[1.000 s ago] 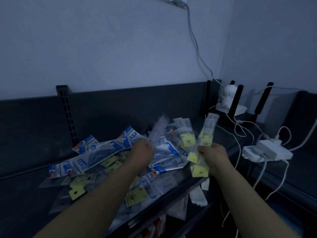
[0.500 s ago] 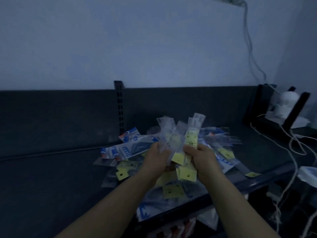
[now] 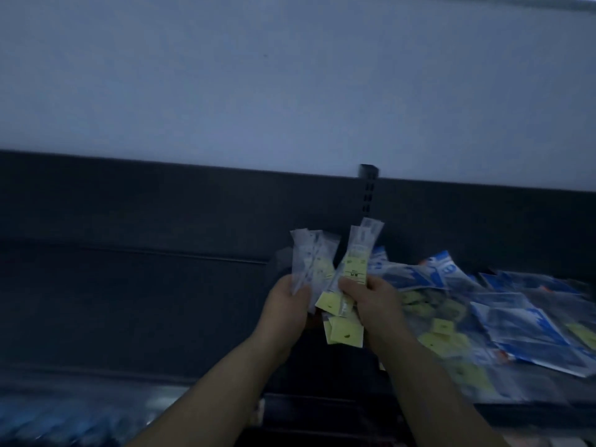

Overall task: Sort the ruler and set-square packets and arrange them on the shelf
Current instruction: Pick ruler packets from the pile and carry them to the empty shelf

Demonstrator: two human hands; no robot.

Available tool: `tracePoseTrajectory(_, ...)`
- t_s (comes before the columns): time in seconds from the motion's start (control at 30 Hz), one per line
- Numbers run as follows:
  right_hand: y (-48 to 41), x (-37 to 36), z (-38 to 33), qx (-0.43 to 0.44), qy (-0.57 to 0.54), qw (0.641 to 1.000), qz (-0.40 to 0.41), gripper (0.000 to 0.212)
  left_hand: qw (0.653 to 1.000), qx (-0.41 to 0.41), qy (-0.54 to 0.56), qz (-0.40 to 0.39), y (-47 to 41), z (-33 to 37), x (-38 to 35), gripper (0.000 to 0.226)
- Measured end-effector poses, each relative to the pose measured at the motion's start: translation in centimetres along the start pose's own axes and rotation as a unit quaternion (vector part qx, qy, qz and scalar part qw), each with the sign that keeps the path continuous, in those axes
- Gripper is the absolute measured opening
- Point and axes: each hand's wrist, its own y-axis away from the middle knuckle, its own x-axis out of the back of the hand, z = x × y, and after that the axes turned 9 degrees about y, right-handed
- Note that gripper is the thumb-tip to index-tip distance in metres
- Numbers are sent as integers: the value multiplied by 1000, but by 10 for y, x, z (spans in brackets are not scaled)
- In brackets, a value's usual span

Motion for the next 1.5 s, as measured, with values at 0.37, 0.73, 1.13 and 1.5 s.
tracePoseTrajectory(0.37, 80, -212, -29, -15, -48, 988, -146, 7, 994, -3, 24, 104, 72, 59, 212, 22)
tracePoseTrajectory(0.73, 132, -377, -34, 2, -2, 971, -239, 8, 978, -23, -1, 209, 114, 82, 366, 10)
tracePoseTrajectory(1.13, 109, -543, -55, 19, 2, 935, -353, 7, 946, -43, -6, 323, 70, 105, 511, 22)
tracePoseTrajectory(1.5, 96, -681, -55, -4, 28, 926, -378, 10, 932, -27, -39, 359, 28, 113, 638, 21)
